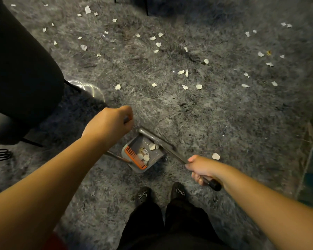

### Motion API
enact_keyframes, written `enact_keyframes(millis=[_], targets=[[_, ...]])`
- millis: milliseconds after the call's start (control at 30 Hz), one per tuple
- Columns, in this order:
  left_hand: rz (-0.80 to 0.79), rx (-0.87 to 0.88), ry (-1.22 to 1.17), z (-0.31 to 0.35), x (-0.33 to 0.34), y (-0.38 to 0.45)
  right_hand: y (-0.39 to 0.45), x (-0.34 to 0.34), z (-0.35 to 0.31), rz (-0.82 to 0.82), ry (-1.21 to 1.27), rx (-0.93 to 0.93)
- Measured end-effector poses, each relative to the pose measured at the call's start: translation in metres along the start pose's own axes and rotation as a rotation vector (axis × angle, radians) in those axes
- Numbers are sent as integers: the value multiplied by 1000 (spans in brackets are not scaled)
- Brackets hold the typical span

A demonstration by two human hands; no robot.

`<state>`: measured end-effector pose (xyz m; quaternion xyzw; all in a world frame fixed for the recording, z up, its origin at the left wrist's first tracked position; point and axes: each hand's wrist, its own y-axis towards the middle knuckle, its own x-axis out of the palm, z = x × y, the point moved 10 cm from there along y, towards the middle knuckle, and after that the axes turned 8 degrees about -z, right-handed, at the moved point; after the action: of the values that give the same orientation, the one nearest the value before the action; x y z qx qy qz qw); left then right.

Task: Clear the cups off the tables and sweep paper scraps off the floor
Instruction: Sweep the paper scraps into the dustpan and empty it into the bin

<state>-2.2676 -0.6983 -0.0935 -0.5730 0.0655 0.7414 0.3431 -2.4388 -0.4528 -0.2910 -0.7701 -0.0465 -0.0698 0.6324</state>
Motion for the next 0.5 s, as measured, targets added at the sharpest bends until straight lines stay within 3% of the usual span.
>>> enact_keyframes(millis=[200, 500], targets=[[30, 50, -68, -5, -3, -12, -14, 46, 23, -46, 99, -61], [-75, 246, -42, 34, 8, -16, -59, 43, 63, 159, 306, -201]])
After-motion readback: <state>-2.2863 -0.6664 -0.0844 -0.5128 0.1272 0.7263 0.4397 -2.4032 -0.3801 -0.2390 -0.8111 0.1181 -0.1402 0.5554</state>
